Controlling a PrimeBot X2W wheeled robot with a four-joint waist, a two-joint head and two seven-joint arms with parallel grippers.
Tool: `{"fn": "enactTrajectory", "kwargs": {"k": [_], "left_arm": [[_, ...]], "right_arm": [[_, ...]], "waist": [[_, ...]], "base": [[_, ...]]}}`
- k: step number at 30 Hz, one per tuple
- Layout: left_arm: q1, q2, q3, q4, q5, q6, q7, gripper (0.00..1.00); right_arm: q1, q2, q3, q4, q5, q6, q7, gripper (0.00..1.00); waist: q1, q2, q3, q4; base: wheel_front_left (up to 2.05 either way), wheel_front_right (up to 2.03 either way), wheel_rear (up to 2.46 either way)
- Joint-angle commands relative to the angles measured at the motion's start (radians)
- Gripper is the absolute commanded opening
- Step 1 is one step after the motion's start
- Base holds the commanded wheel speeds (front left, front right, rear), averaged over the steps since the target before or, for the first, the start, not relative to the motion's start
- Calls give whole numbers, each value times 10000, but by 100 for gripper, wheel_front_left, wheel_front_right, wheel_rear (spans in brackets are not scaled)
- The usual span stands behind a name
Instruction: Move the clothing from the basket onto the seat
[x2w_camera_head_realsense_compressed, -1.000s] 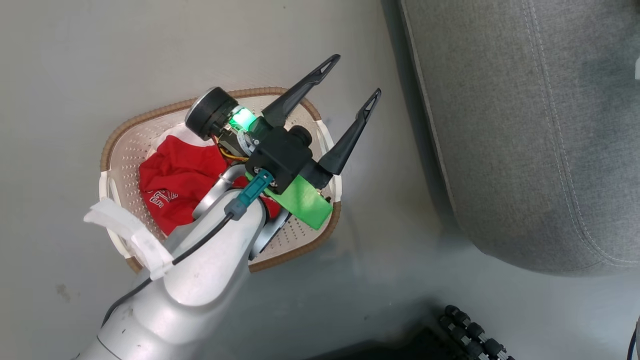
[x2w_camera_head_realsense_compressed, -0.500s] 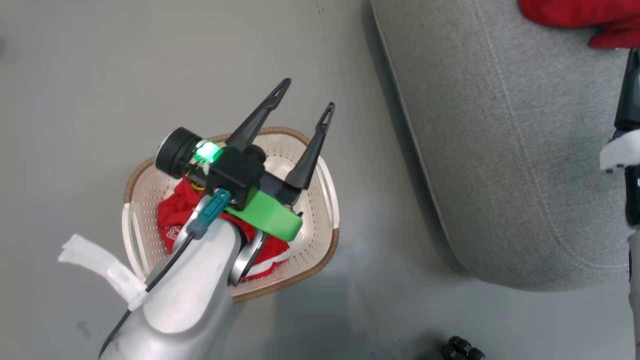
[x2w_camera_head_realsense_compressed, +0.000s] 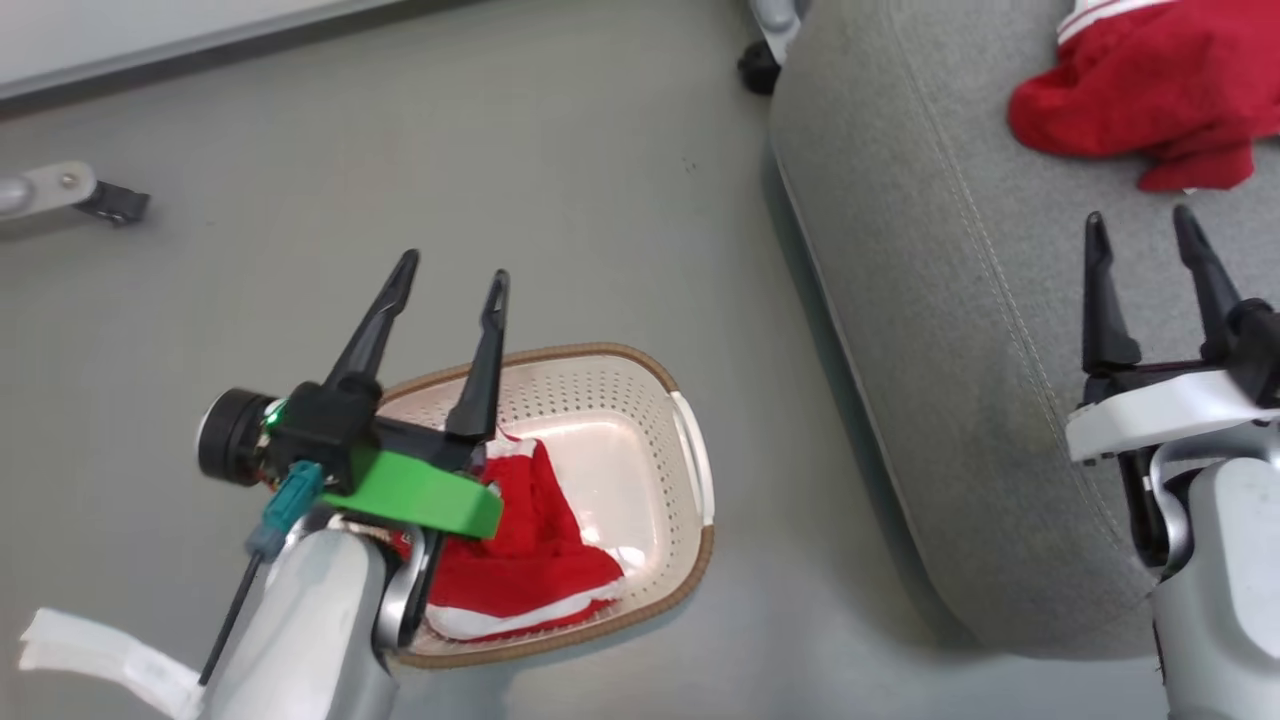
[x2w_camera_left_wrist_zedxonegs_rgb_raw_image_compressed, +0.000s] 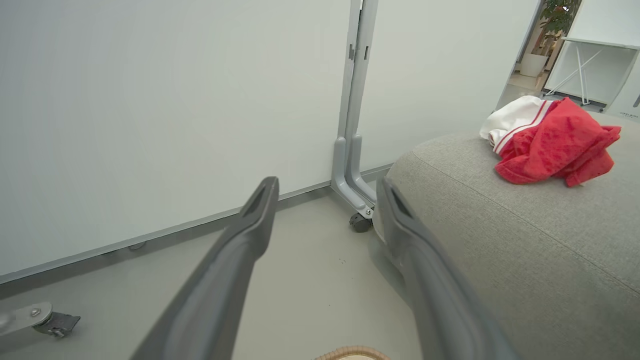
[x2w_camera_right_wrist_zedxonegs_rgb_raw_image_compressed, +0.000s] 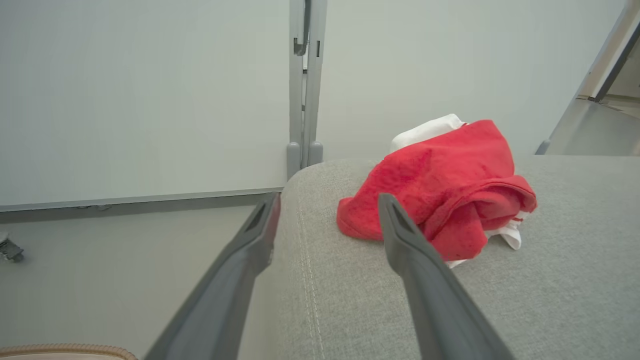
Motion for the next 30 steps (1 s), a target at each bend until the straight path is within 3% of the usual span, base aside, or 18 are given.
{"fn": "enactTrajectory", "kwargs": {"k": [1, 17, 30], "left_arm": [[311, -24, 222, -61, -30, 33, -5, 100], [2107, -591, 2844, -584, 336, 8, -5, 100], [2926, -871, 3473, -696, 743, -142, -5, 100]], "right_arm": [[273, 65, 122, -140, 51, -10, -25, 100], [957, 628, 1716, -1018, -270, -10, -25, 100], [2296, 846, 1834, -1699, -615, -10, -23, 100]], "waist": [[0, 0, -682, 679], [0, 0, -1953, 1665], [0, 0, -2469, 1869]], "base": [[0, 0, 0], [0, 0, 0], [0, 0, 0]]}}
